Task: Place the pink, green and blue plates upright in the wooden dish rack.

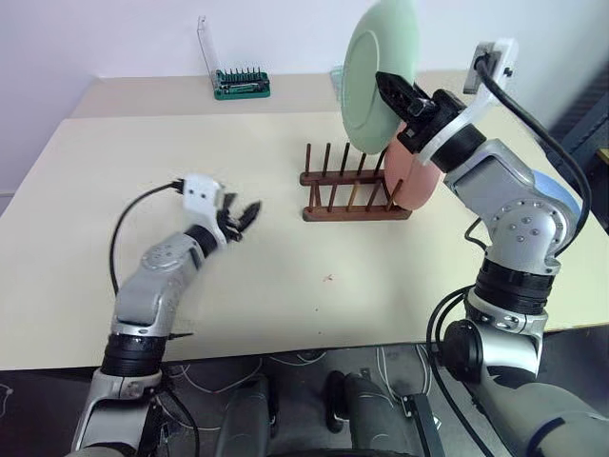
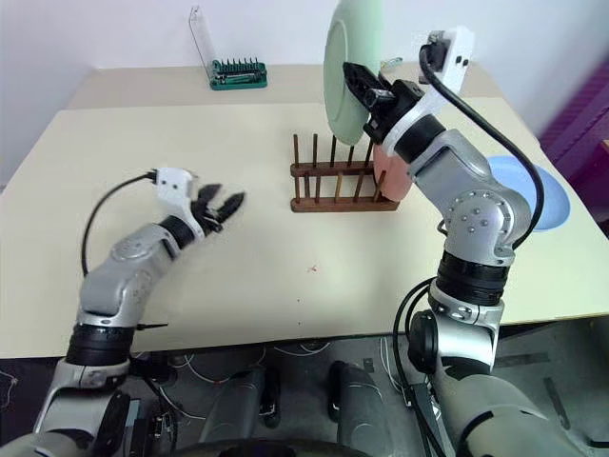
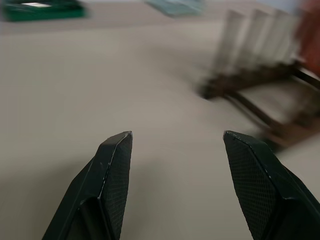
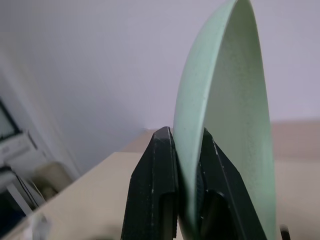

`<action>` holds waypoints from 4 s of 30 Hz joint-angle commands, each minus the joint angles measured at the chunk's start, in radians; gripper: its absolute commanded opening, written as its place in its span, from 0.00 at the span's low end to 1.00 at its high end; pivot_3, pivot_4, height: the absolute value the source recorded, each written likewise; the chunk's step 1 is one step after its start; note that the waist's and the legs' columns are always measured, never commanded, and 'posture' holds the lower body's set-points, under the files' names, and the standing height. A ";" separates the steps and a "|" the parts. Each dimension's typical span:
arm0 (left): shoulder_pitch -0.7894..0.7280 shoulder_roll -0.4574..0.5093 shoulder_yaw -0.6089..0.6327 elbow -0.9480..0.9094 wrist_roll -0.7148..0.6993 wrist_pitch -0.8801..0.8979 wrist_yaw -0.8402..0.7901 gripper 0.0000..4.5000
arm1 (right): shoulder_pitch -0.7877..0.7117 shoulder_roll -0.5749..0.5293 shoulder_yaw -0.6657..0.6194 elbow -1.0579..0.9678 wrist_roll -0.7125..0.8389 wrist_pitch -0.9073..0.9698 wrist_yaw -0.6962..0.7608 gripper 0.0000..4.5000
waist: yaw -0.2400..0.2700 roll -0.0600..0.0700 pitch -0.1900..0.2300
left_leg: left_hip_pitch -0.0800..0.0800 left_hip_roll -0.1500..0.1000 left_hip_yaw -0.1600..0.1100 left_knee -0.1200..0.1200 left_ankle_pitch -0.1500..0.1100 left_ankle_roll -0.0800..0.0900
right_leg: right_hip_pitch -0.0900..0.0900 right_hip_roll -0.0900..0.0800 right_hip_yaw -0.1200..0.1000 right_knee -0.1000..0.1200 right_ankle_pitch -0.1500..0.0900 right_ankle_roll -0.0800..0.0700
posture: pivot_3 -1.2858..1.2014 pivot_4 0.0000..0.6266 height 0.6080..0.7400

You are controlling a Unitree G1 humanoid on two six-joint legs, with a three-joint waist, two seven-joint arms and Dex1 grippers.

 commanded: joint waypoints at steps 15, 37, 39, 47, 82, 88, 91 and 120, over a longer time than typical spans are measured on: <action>0.063 -0.004 -0.060 -0.148 0.001 -0.007 -0.165 0.66 | 0.004 -0.022 0.001 0.034 0.058 0.174 -0.181 0.00 | -0.001 0.003 -0.001 | 0.000 0.000 -0.001 0.000 0.000 0.000 | 0.000 0.000 0.001 0.000 0.000 0.000 | 0.52 0.24 0.92; 0.052 -0.033 -0.073 -0.150 -0.004 0.000 -0.184 0.67 | -0.033 -0.318 0.224 -0.045 -0.230 -0.063 0.140 0.71 | 0.006 0.003 0.000 | 0.000 0.000 -0.002 0.000 0.000 0.001 | 0.000 -0.001 0.001 -0.002 -0.002 0.004 | 0.52 0.24 0.92; 0.050 -0.035 -0.074 -0.148 -0.001 -0.001 -0.189 0.67 | -0.027 -0.384 0.197 -0.049 -0.238 -0.121 0.227 0.71 | 0.007 0.003 0.000 | 0.000 0.000 -0.002 0.000 0.000 0.001 | 0.000 -0.001 0.001 -0.002 -0.002 0.004 | 0.52 0.24 0.92; 0.041 -0.024 -0.132 -0.150 0.002 -0.015 -0.281 0.67 | 0.230 -0.714 0.054 0.157 -0.348 -0.327 0.567 0.71 | 0.010 0.003 -0.001 | 0.000 -0.001 -0.002 0.000 -0.001 0.002 | 0.003 -0.002 0.000 -0.006 -0.005 0.001 | 0.52 0.24 0.92; 0.057 -0.022 -0.146 -0.160 0.042 -0.017 -0.303 0.67 | -0.004 -0.608 0.306 0.794 -0.970 -0.992 0.173 0.01 | -0.004 0.013 0.000 | 0.001 -0.003 0.000 0.001 -0.001 0.002 | 0.001 0.000 0.003 -0.002 -0.003 0.005 | 0.52 0.24 0.92; 0.041 -0.027 -0.149 -0.140 0.049 -0.025 -0.306 0.67 | -0.139 -0.526 0.237 0.479 -0.802 -0.922 0.257 0.01 | -0.010 0.013 0.000 | 0.001 -0.002 -0.001 0.000 0.000 0.001 | 0.001 0.002 0.003 -0.001 -0.003 0.005 | 0.52 0.24 0.92; 0.037 -0.028 -0.135 -0.128 0.056 -0.035 -0.295 0.67 | -0.179 -0.418 0.198 0.260 -0.519 -0.693 0.363 0.01 | -0.007 0.012 -0.001 | 0.001 0.000 -0.001 0.001 0.000 0.001 | 0.002 0.001 0.002 -0.001 -0.003 0.005 | 0.52 0.24 0.92; 0.088 0.010 -0.041 -0.122 0.070 -0.051 -0.268 0.67 | -0.131 0.056 0.026 0.250 0.449 0.091 -0.406 0.01 | 0.002 0.012 -0.001 | 0.000 0.000 -0.001 0.001 -0.001 0.002 | 0.001 0.000 0.002 0.000 0.000 0.001 | 0.52 0.24 0.92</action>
